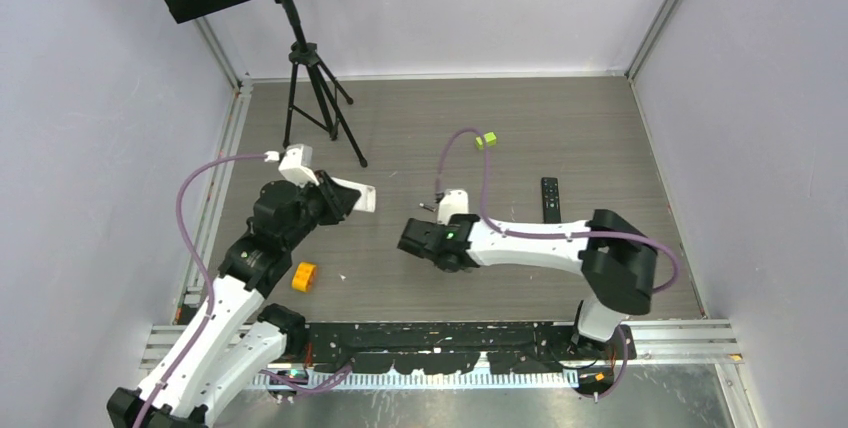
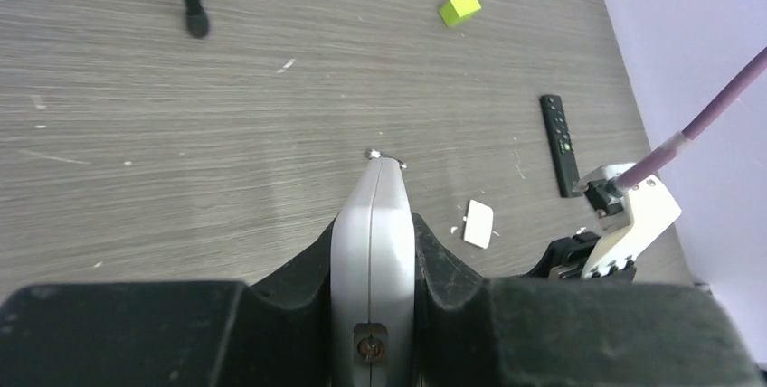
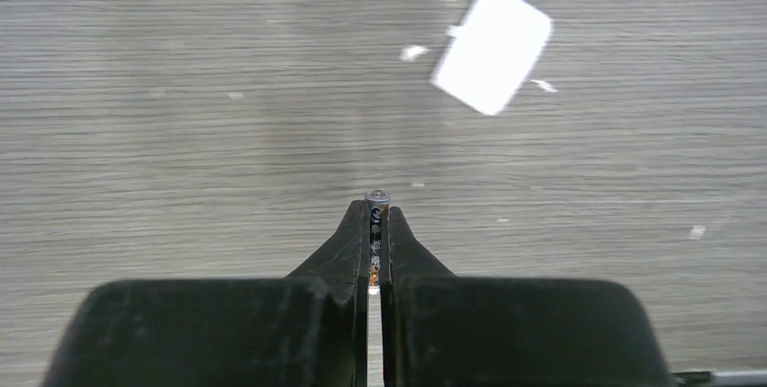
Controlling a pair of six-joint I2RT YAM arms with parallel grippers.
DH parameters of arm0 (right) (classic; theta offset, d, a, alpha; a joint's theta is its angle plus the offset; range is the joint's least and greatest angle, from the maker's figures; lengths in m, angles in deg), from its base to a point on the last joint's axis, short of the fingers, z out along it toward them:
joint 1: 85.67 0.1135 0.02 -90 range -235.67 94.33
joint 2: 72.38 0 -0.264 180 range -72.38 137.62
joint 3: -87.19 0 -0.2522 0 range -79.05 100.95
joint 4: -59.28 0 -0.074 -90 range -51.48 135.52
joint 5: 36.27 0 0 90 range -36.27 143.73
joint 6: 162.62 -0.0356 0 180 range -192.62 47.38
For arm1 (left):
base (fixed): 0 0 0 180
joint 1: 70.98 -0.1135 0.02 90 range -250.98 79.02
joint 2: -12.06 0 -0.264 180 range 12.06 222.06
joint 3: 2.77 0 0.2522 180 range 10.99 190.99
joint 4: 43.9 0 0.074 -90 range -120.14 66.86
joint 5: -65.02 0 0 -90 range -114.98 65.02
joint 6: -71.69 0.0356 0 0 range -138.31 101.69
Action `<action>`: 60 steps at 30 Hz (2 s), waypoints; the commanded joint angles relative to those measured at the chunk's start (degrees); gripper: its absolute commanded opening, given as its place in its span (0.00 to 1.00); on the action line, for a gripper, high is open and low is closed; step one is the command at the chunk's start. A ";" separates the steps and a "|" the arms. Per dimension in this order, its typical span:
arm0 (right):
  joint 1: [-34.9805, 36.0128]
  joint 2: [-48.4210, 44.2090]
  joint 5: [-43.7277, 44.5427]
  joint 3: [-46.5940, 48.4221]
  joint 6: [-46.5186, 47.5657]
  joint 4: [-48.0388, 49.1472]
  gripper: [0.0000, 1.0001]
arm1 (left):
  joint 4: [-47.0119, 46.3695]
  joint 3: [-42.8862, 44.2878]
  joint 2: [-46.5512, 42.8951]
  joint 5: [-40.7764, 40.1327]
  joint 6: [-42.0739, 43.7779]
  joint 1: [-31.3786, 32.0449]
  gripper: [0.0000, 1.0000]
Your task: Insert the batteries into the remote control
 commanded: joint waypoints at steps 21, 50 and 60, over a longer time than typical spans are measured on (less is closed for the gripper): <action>-6.72 -7.65 -13.78 -16.97 11.21 8.35 0.13 | -15.63 -5.03 3.05 9.25 -3.17 0.16 0.00; -6.89 -22.38 3.43 -9.95 6.44 3.54 0.01 | -34.73 -9.53 10.95 20.16 -8.36 0.07 0.00; -6.87 -35.72 8.67 -2.26 21.55 24.71 0.01 | -57.12 -9.21 15.98 27.15 -24.20 0.15 0.00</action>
